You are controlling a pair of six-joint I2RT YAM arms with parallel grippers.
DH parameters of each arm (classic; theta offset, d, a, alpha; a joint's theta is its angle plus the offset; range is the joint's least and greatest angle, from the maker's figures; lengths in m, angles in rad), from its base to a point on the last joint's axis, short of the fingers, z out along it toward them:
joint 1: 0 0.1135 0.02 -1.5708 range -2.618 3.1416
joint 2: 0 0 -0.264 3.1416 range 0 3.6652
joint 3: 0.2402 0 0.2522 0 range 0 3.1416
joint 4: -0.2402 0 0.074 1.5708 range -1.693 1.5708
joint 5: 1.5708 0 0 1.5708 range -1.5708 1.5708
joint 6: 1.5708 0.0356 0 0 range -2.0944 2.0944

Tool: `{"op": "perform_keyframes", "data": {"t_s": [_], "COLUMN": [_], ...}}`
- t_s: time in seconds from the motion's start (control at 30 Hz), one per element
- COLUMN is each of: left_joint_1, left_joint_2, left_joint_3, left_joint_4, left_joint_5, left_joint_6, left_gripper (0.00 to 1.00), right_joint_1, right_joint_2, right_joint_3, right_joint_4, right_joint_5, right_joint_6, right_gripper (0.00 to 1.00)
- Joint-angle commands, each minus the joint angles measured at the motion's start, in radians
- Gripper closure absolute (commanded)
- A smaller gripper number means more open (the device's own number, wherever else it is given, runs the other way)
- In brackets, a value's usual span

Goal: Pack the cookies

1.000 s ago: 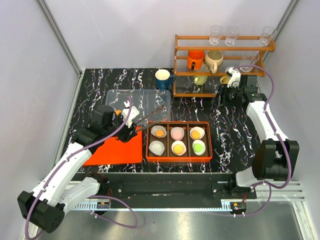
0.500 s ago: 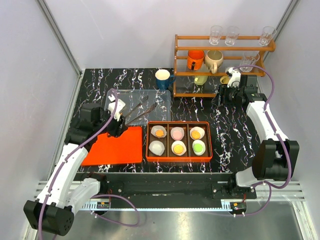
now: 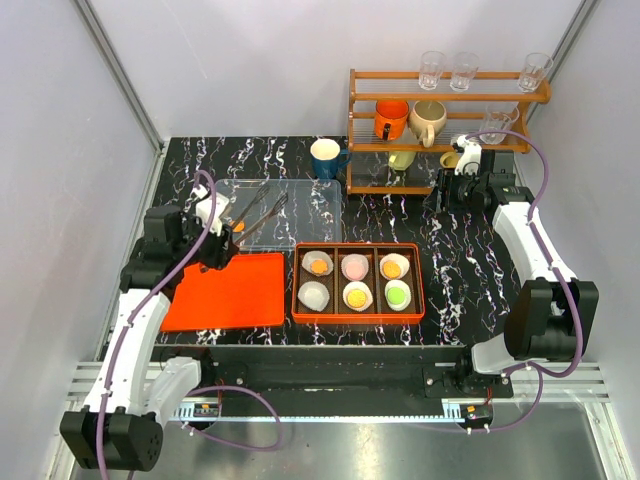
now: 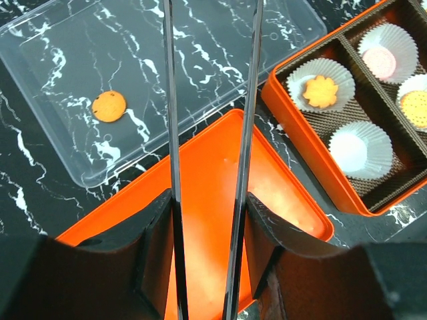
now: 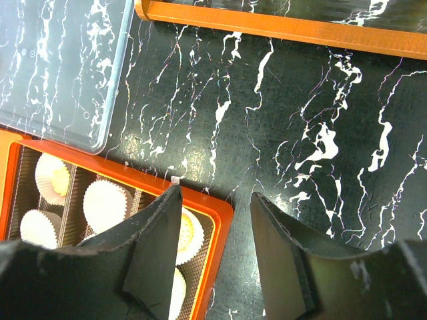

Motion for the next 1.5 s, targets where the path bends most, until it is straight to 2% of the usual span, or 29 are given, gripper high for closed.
{"op": "perform_keyframes", "data": {"t_s": [0.0, 0.73, 1.13, 1.47], "left_joint_1": [0.05, 0.305, 0.374, 0.388], "left_joint_2": [-0.019, 0.058, 0.109, 0.193], "left_joint_3": [0.04, 0.025, 0.022, 0.012], "left_joint_4": [0.046, 0.097, 0.128, 0.151], "left_joint_5": [0.018, 0.058, 0.051, 0.016], "left_joint_6": [-0.022, -0.01, 0.001, 0.023], "left_gripper": [0.55, 0.55, 0.55, 0.54], "right_joint_1": [-0.005, -0.005, -0.005, -0.005], "right_joint_2": [-0.001, -0.005, -0.004, -0.004], "right_joint_3": [0.013, 0.012, 0.013, 0.013], "right_joint_4": [0.022, 0.022, 0.022, 0.024], "right_joint_5": [-0.013, -0.016, -0.016, -0.019], "right_joint_6": [-0.012, -0.012, -0.012, -0.01], "right_gripper": [0.46, 0.46, 0.46, 0.46]}}
